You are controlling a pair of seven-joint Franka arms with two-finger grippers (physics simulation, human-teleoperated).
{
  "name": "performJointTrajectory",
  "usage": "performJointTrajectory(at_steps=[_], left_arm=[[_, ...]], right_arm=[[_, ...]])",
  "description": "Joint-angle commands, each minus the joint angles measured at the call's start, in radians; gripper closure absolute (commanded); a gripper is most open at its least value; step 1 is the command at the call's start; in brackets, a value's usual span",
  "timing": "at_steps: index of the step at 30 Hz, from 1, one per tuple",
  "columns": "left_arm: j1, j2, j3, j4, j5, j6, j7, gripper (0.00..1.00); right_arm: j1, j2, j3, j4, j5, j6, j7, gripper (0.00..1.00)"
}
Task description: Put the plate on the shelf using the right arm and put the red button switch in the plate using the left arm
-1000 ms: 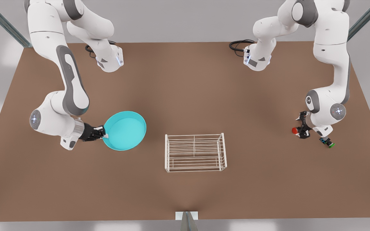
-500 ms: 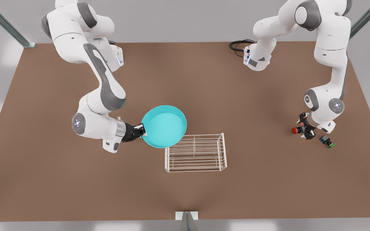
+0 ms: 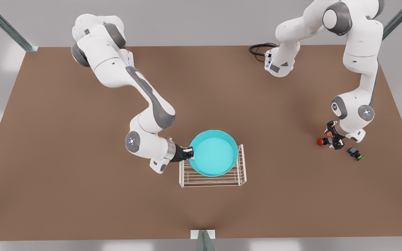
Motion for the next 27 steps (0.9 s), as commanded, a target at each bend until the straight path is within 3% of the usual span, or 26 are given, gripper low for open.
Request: performJointTrajectory(at_steps=[1, 3, 4, 5, 6, 8, 10, 11, 12, 13, 14, 15, 19, 27], left_arm=[[0.000, 0.005, 0.000, -0.004, 0.000, 0.017, 0.024, 0.00], [0.000, 0.028, 0.000, -0.008, 0.000, 0.055, 0.017, 0.00], [-0.001, 0.030, 0.000, -0.008, 0.000, 0.057, 0.013, 0.00], [-0.001, 0.030, 0.000, -0.008, 0.000, 0.057, 0.012, 0.00], [-0.001, 0.030, 0.000, -0.008, 0.000, 0.057, 0.012, 0.00], [-0.001, 0.037, 0.000, -0.007, 0.000, 0.063, 0.012, 0.00], [-0.003, 0.048, 0.000, -0.007, 0.000, 0.071, 0.012, 0.00], [-0.003, 0.057, 0.000, -0.005, -0.001, 0.083, 0.012, 0.00], [-0.003, 0.062, 0.000, -0.005, -0.001, 0.086, 0.012, 0.00], [-0.004, 0.061, 0.000, -0.005, -0.001, 0.086, 0.010, 0.00], [-0.006, 0.061, 0.000, -0.002, -0.001, 0.086, -0.003, 0.30], [-0.009, 0.061, 0.000, -0.002, -0.001, 0.086, -0.016, 0.46], [-0.020, 0.061, 0.000, -0.004, -0.001, 0.086, -0.020, 0.69], [-0.035, 0.025, 0.000, 0.005, 0.002, 0.043, -0.010, 0.76]], right_arm=[[0.003, 0.005, -0.004, 0.004, -0.006, 0.074, 0.287, 0.77], [0.003, 0.005, -0.005, 0.002, -0.009, 0.074, 0.284, 0.71], [0.001, 0.004, -0.019, 0.002, -0.010, 0.073, 0.274, 0.41], [0.001, -0.001, -0.022, 0.002, -0.009, 0.071, 0.276, 0.03], [0.000, -0.013, -0.027, 0.002, -0.007, 0.062, 0.276, 0.00], [-0.005, -0.120, -0.059, 0.001, -0.004, -0.013, 0.285, 0.00], [-0.006, -0.262, -0.185, -0.004, -0.009, -0.258, 0.252, 0.00], [-0.014, -0.301, -0.267, -0.012, -0.140, -0.456, 0.132, 0.00], [-0.019, -0.337, -0.275, -0.070, -0.329, -0.539, 0.046, 0.00], [-0.098, -0.374, -0.278, -0.203, -0.340, -0.487, -0.101, 0.00], [-0.155, -0.424, -0.277, -0.387, -0.345, -0.345, -0.184, 0.00], [-0.184, -0.516, -0.280, -0.625, -0.346, -0.136, -0.238, 0.00], [-0.273, -0.519, -0.280, -0.680, -0.345, -0.177, -0.333, 0.00], [-0.275, -0.516, -0.326, -0.665, -0.415, -0.179, -0.239, 0.00]])
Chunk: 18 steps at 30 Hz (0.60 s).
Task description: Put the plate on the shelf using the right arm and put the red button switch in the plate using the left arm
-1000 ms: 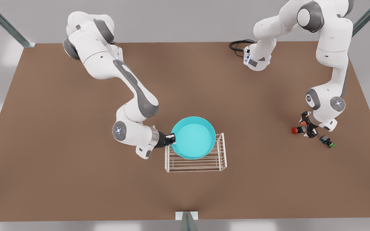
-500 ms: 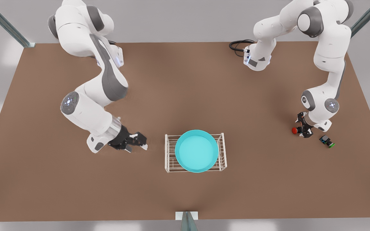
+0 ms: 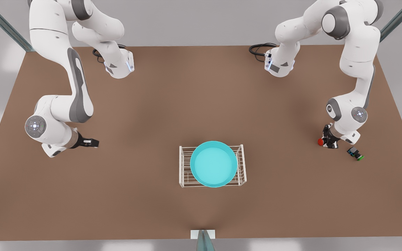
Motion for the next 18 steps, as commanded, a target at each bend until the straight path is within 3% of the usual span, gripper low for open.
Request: performJointTrajectory(at_steps=[1, 5, 8, 14, 18], left_arm=[[-0.013, -0.027, -0.001, 0.004, -0.001, -0.061, -0.001, 0.76], [-0.135, -0.142, -0.010, 0.018, -0.004, -0.210, -0.051, 0.76], [-0.325, -0.136, -0.013, 0.279, -0.005, -0.496, -0.252, 0.76], [-0.645, -0.102, -0.013, 0.513, -0.002, -0.496, -0.466, 0.75], [-0.794, 0.021, -0.013, 0.716, -0.008, -0.496, -0.483, 0.75]], right_arm=[[0.001, 0.000, -0.001, 0.001, -0.012, 0.002, -0.144, 0.00], [0.001, 0.003, -0.001, 0.001, -0.012, 0.002, -0.144, 0.00], [0.001, 0.003, -0.001, 0.002, -0.012, 0.002, -0.144, 0.00], [0.001, 0.004, -0.001, 0.002, -0.012, 0.002, -0.144, 0.00], [0.002, 0.004, -0.001, 0.001, -0.012, 0.002, -0.144, 0.00]])
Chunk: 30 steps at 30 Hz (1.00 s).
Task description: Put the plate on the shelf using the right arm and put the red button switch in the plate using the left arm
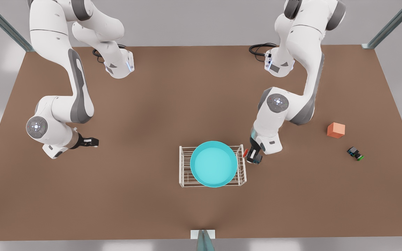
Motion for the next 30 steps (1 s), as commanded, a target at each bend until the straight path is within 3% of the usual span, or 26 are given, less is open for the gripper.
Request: performJointTrajectory(at_steps=[1, 5, 7, 8, 9, 10, 14, 16, 18, 20, 24, 26, 30], left_arm=[[-0.041, 0.067, 0.000, 0.104, -0.011, -0.038, -0.285, 0.75], [-0.055, 0.173, -0.035, 0.153, -0.012, 0.153, -0.374, 0.75], [-0.079, 0.199, -0.037, 0.144, -0.006, 0.156, -0.373, 0.75], [-0.086, 0.204, -0.035, 0.142, 0.000, 0.156, -0.364, 0.59], [-0.101, 0.213, -0.035, 0.142, 0.008, 0.156, -0.363, 0.20], [-0.102, 0.216, -0.035, 0.142, 0.014, 0.156, -0.365, 0.00], [-0.106, 0.216, -0.035, 0.142, 0.057, 0.156, -0.363, 0.00], [-0.066, 0.187, -0.023, 0.139, 0.080, 0.069, -0.057, 0.00], [0.028, 0.098, -0.021, 0.150, 0.075, -0.232, 0.412, 0.00], [0.100, 0.069, 0.006, 0.285, 0.086, -0.582, 0.883, 0.00], [0.275, 0.035, 0.005, 0.300, 0.098, -0.737, 1.459, 0.00], [0.368, -0.008, 0.005, 0.293, -0.070, -0.745, 1.571, 0.00], [0.451, -0.042, 0.003, 0.279, -0.109, -0.781, 1.663, 0.00]], right_arm=[[0.000, -0.001, 0.000, 0.000, 0.001, 0.000, -0.054, 0.00], [0.000, -0.001, 0.000, 0.000, 0.001, 0.000, -0.054, 0.00], [0.000, 0.001, 0.000, 0.000, 0.001, 0.000, -0.054, 0.00], [0.000, 0.001, 0.000, 0.000, 0.001, 0.000, -0.054, 0.00], [0.000, -0.001, 0.000, 0.000, 0.001, 0.000, -0.054, 0.00], [0.000, 0.001, 0.000, 0.000, 0.001, 0.000, -0.054, 0.00], [0.000, 0.001, 0.000, 0.000, 0.001, 0.000, -0.054, 0.00], [0.000, 0.001, 0.000, 0.000, 0.001, 0.000, -0.054, 0.00], [0.000, 0.004, 0.000, 0.002, 0.001, 0.000, -0.054, 0.00], [0.000, 0.004, 0.000, 0.002, 0.001, 0.000, -0.054, 0.00], [-0.001, 0.004, 0.000, 0.002, 0.001, -0.002, -0.054, 0.00], [-0.002, -0.006, -0.034, 0.011, 0.001, -0.042, -0.053, 0.00], [-0.002, -0.021, -0.058, 0.014, 0.001, -0.074, -0.054, 0.00]])
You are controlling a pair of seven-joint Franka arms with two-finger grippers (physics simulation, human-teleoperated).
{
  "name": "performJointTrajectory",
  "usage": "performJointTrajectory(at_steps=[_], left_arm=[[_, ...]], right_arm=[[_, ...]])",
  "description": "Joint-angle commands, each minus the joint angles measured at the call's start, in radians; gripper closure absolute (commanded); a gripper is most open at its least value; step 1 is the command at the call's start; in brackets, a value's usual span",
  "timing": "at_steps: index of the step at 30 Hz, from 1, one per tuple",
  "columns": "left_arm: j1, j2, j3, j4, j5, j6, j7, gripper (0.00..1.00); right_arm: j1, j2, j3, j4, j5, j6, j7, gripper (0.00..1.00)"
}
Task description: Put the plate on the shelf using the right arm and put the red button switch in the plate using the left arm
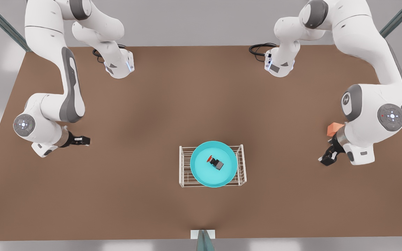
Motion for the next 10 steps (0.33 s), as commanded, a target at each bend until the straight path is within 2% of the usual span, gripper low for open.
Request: performJointTrajectory(at_steps=[1, 2, 3, 4, 10], left_arm=[[0.054, -0.023, -0.038, -0.002, -0.042, -0.154, 1.021, 0.00], [0.093, -0.073, -0.090, -0.074, -0.028, -0.143, 1.017, 0.00], [0.088, -0.221, -0.092, -0.328, -0.026, 0.047, 1.017, 0.00], [0.049, -0.258, -0.083, -0.392, 0.000, 0.107, 0.999, 0.00], [0.033, -0.213, -0.082, -0.309, 0.023, 0.102, 0.945, 0.00]], right_arm=[[0.002, -0.003, -0.003, 0.001, 0.001, -0.034, -0.012, 0.00], [0.002, -0.003, -0.004, 0.010, 0.001, -0.073, -0.012, 0.00], [0.002, -0.003, -0.004, 0.016, 0.001, -0.084, -0.012, 0.00], [0.002, -0.003, -0.004, 0.016, 0.001, -0.084, -0.012, 0.00], [0.002, -0.003, -0.004, 0.016, 0.001, -0.122, -0.012, 0.00]])
